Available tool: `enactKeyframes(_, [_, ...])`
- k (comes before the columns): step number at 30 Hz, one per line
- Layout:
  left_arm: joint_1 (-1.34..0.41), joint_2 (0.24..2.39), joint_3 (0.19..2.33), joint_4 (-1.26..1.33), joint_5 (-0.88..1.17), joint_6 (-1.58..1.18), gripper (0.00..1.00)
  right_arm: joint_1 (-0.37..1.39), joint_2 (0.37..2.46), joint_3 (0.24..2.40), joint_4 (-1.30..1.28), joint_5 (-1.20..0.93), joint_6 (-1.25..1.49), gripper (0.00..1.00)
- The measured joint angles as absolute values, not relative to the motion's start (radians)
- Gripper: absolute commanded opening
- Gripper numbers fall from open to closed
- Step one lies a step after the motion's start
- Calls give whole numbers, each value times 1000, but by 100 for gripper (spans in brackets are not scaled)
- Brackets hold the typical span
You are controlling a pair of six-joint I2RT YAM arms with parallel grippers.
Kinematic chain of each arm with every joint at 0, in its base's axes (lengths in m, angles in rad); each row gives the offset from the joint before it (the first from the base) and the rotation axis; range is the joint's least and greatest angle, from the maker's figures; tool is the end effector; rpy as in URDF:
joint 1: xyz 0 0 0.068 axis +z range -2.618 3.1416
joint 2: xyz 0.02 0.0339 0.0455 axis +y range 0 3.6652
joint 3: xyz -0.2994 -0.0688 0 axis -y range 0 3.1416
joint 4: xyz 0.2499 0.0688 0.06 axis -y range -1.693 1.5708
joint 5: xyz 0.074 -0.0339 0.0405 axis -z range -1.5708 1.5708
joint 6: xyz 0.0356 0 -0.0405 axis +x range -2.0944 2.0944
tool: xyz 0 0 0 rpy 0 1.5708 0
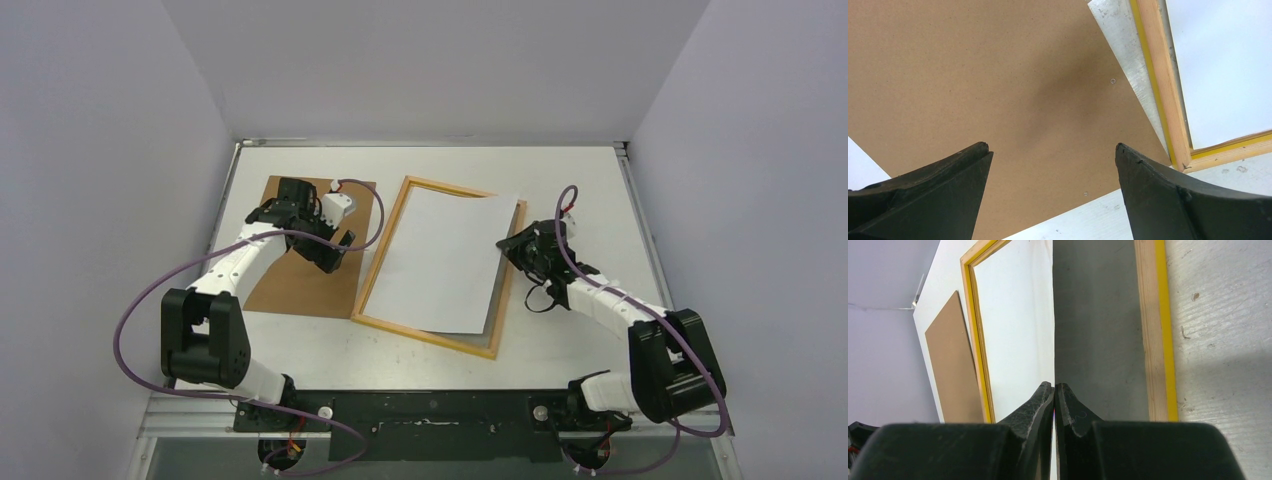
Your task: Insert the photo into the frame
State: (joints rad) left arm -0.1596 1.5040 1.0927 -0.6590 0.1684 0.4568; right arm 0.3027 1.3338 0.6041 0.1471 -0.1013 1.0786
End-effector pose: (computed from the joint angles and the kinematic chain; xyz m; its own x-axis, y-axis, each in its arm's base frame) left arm 0.3006 -0.0544 0.2716 -0.6733 0.5488 -0.4955 0.5939 0.8006 0.0797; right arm 0.2541 0.0831 0.2225 -0.5806 0.7372 -0.3456 0.2846 0.5814 0.7622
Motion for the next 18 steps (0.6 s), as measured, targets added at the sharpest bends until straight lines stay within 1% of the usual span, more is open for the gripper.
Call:
enactKeyframes(8, [-160,1504,1093,-659,169,455,94,303,1344,604,155,-102,1066,5])
enactKeyframes(15, [-160,1504,1093,-659,170,453,94,303,1396,618,148,-105,1020,5])
enactKeyframes(17, [-160,1504,1093,-659,172,453,94,303,1399,618,147,-105,1010,8])
enactKeyframes(18, [-160,1504,1093,-659,173,452,94,303,1399,618,146,-105,1005,14])
